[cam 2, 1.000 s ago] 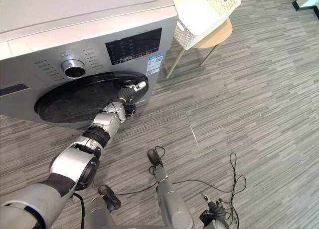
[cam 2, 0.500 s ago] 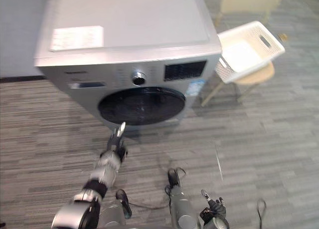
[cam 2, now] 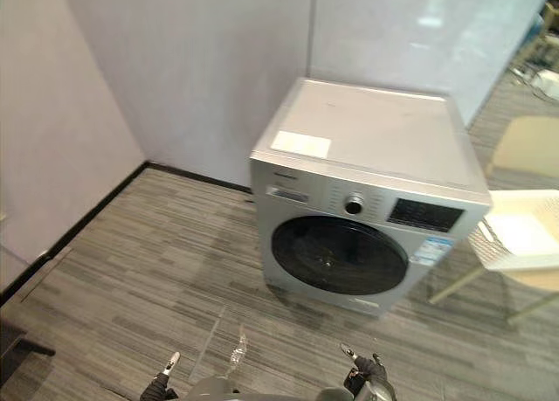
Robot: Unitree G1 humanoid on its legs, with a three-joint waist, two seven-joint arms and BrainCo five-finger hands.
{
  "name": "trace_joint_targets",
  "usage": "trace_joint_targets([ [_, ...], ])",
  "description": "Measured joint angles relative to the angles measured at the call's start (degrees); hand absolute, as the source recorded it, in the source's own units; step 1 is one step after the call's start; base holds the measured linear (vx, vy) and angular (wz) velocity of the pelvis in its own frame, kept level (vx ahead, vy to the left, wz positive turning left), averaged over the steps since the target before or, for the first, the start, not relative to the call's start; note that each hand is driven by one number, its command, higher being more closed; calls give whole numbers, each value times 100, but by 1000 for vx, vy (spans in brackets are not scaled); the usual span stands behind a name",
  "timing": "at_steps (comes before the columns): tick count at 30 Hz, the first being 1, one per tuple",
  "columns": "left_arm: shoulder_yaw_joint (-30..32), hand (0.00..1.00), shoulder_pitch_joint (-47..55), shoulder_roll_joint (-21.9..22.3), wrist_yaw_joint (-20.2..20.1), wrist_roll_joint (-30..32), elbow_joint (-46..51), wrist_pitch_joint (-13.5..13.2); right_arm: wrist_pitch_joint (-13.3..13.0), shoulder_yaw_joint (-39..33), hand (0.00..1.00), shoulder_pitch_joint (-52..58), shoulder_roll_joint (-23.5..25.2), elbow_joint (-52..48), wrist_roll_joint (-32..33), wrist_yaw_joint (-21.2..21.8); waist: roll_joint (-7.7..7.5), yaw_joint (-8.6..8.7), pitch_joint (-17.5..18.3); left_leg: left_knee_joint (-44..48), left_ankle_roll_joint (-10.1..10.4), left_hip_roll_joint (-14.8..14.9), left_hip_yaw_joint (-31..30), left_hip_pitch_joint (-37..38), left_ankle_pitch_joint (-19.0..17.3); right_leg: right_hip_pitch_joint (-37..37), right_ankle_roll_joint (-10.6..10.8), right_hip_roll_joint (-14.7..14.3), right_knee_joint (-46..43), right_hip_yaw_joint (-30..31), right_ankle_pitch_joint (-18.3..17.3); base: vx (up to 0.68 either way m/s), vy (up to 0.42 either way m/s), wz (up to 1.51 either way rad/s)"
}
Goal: Pick up the laundry basket with both hands and put the clothes into the washing machine.
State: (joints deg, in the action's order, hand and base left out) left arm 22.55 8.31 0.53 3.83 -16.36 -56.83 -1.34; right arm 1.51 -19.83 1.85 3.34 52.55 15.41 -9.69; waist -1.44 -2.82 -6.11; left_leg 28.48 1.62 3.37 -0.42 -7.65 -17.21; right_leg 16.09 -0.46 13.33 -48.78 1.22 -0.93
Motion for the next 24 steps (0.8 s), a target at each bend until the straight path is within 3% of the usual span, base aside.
trace_joint_targets([
  [1, 18, 0, -59, -62, 4, -91, 7, 3, -13, 60, 0, -38, 63, -11, 52, 10, -65, 40, -22, -13, -77, -78, -247, 23, 45, 291, 267, -142, -623, 224, 23, 25, 30, 111],
  [2, 30, 0, -63, -83, 2, -124, 7, 14, -14, 80, 0, -42, 99, -11, 110, 15, -107, 31, -21, -19, -90, -84, -368, 18, 53, 335, 388, -188, -712, 177, -134, 80, -23, 143],
  [4, 63, 0, -68, -121, -8, -172, 3, 20, -33, 119, 0, -35, 106, -17, 324, -1, -178, 20, -15, -165, -143, -143, -777, 7, 88, 246, 647, -283, -37, -203, -464, 164, -96, 135],
  [6, 35, 0, -153, -149, -11, -152, -131, 24, -60, -20, 0, -25, 107, -17, 452, -3, -160, 47, -4, -613, -245, -254, -1162, 57, 151, 152, 722, -429, 1480, -135, -782, 227, -160, 118],
  [8, 22, 0, -160, -175, -31, -81, -200, 30, -59, -209, 0, 68, 117, -5, 511, -3, -123, 167, -10, -866, -239, -285, -1431, 21, 155, -247, 721, -418, 2671, -142, -786, 201, -214, 130],
  [9, 29, 0, -150, -205, -44, -60, -192, 27, -56, -296, 0, 110, 124, -2, 529, -5, -204, 191, 26, -983, -206, -341, -1448, 43, 180, -341, 678, -354, 2864, -203, -831, 243, -341, 151],
  [10, 35, 0, -205, -247, -37, 115, -219, 30, -47, -423, 0, 172, 136, -2, 528, -17, -386, 195, 95, -1174, 42, -421, -1390, 191, 337, -400, 689, -128, 2932, -355, -634, 295, -388, 121],
  [12, 19, 0, -198, -48, -21, 306, -224, 61, -101, -614, 0, 201, -10, -109, 522, -22, -41, 207, 79, -869, 69, -144, -937, 191, 354, -490, 599, -197, 2733, -717, -818, 289, -326, 73],
  [13, 9, 0, -185, 79, -1, 373, -219, 79, -82, -608, 0, 177, -53, -154, 505, -15, 147, 182, 97, -1226, 317, 92, -732, 381, 483, -520, 522, -362, 2743, -827, -910, 189, -194, 9],
  [16, -70, 0, -147, 44, 2, 371, -294, 93, -44, -612, 0, 75, 19, -16, 460, -14, 192, 221, 295, -2167, 513, 399, -735, 647, 895, -635, 451, -639, 3137, -1022, -869, 258, -208, 12],
  [18, -118, 0, -209, 7, 5, 367, -353, 100, -27, -636, 0, 33, 19, 130, 435, -26, 236, 246, 329, -2217, 555, 494, -667, 615, 1018, -820, 368, -730, 3382, -1238, -810, 322, -147, 54],
  [20, -171, 0, -190, -95, 16, 369, -176, 102, -16, -610, 0, 22, 68, 195, 433, -30, 79, 280, 249, -1103, 548, 517, -222, 142, 1027, -1376, 328, -686, 3607, -1734, -755, 254, -86, 105],
  [22, -169, 0, -109, -71, 19, 368, 3, 101, -23, -605, 0, 14, 72, 197, 433, -29, 77, 259, 227, -77, 492, 734, 255, -286, 1014, -1766, 314, -738, 3556, -2072, -756, 191, -66, 103],
  [24, -179, 0, -47, -45, 11, 368, 75, 99, 27, -658, 0, 46, 175, 265, 511, -83, 95, 189, 243, 117, 419, 918, 649, -249, 1032, -2138, 280, -815, 3471, -2272, -776, 202, -66, 115],
])
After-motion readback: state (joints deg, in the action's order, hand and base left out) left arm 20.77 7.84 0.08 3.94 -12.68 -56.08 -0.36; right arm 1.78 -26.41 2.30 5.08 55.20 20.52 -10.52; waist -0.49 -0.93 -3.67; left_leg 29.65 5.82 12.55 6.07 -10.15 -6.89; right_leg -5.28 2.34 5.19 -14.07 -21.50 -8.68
